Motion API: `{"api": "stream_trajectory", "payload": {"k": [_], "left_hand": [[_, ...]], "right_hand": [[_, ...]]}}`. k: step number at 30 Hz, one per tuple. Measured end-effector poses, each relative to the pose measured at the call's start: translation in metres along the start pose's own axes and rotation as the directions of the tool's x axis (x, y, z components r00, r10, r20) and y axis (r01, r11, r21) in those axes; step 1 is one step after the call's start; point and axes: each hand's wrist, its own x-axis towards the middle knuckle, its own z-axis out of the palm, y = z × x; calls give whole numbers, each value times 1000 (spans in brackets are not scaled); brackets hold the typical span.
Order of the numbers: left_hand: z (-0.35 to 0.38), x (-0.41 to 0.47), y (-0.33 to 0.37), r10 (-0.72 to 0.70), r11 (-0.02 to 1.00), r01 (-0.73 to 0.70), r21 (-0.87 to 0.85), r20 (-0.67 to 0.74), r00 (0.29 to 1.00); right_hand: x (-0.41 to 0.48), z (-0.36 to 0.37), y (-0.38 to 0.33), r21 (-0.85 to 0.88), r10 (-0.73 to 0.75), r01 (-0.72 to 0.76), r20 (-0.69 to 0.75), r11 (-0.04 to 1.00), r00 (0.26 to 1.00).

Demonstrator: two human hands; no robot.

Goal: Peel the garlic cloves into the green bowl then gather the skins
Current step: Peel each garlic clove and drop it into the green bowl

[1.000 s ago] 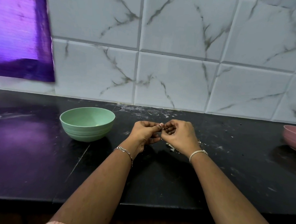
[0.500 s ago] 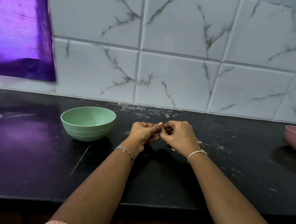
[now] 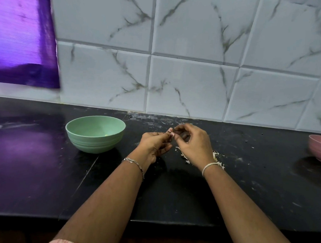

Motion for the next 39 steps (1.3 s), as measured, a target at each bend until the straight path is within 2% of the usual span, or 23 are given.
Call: {"api": "stream_trajectory", "payload": {"k": [11,24,29,33,39], "left_hand": [[0,-1,2,-23,1000,23,15,11,1000],[-1,-3,1,-24,998,16,65,119,993],[-1,-6,2,-26,996,9,90,188,982],[-2,-6,2,-8,996,-8,90,177,984],[1,-5,2,-12,994,-11,111,198,980]], "right_hand": [[3,8,2,40,108,-107,-30,993,994],[2,8,2,-55,186,-185,15,981,982],[7,9,11,65,268,-269,28,961,963],[7,10,11,145,279,-285,64,947,958],[7,11,13,86,279,-283,63,955,958]]}}
